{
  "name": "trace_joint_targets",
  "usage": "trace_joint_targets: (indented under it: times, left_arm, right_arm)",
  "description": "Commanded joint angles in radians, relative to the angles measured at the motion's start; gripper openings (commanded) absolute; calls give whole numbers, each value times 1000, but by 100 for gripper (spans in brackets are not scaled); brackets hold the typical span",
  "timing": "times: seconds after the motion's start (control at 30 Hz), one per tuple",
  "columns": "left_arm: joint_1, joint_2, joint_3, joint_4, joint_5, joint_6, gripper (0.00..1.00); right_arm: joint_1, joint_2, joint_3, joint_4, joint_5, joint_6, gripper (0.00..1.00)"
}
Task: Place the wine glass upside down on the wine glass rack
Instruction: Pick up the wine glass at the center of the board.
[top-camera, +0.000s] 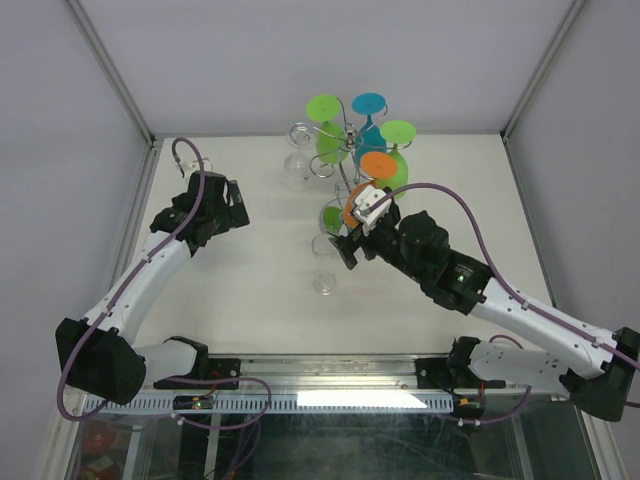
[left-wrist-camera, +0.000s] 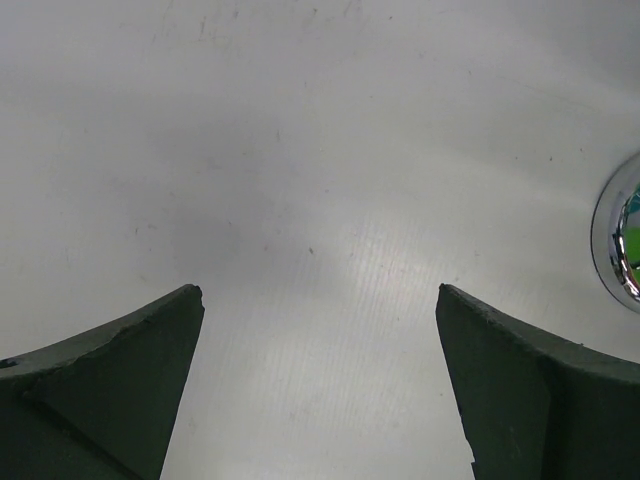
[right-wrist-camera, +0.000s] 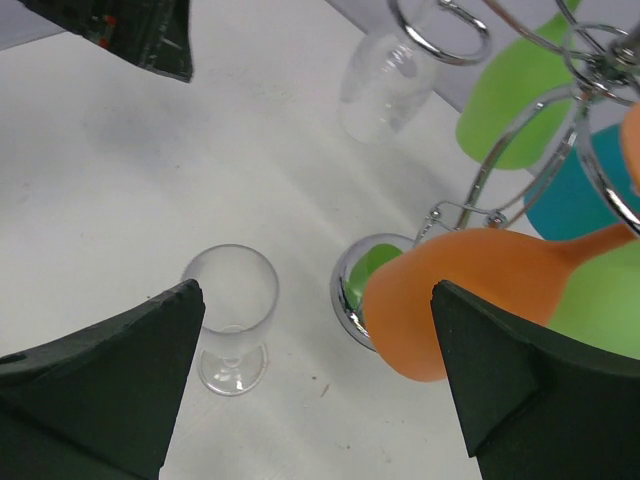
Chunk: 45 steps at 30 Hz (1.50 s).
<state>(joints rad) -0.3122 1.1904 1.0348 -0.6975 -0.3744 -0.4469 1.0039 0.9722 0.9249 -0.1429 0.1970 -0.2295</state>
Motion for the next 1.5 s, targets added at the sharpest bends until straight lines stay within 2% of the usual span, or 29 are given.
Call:
trace_joint_targets:
  times: [0.0, 0.07, 0.1, 0.13, 0.33, 0.43, 0.53, 0.8, 0.87, 1.0, 1.23, 1.37, 1.47]
  left_arm:
    - [9, 13, 71, -29, -32, -5, 99]
    - [10, -12, 55, 8, -59, 17, 99]
    - [10, -30, 45, 27, -83, 19, 99]
    - [10, -47, 38, 46, -104, 24, 99]
    - [10, -124, 9, 128, -119, 98, 99]
    - [9, -153, -2, 145, -174, 100, 99]
    - [9, -174, -6, 163, -187, 110, 99]
    - [9, -258, -74, 271, -103, 163, 99]
    - [10, -269, -81, 277, -103, 168, 99]
    - [10, -279, -88, 278, -101, 168, 99]
    - [9, -289, -96, 282, -91, 168, 99]
    - [10, -293, -94, 281, -93, 169, 99]
    - [10, -293, -96, 283, -88, 173, 99]
  right_arm:
    - [-88, -5, 64, -39, 1, 17, 100]
    - [-125, 0, 82, -83, 1, 17, 100]
    - [-134, -2, 84, -95, 1, 320, 100]
    - [-141, -7, 81, -100, -5, 428, 100]
    - [-154, -32, 56, -148, 31, 571, 100]
    - [-157, -34, 47, -192, 56, 616, 99]
    - [-157, -16, 57, -255, 94, 657, 100]
    - [-157, -18, 41, -304, 76, 656, 100]
    - [-163, -30, 18, -294, 62, 668, 100]
    - [-170, -50, -7, -256, -37, 581, 100]
    - [-166, -94, -30, -231, -37, 606, 100]
    - [-108, -113, -53, -191, 44, 629, 100]
    - [-12, -98, -57, -166, 119, 637, 100]
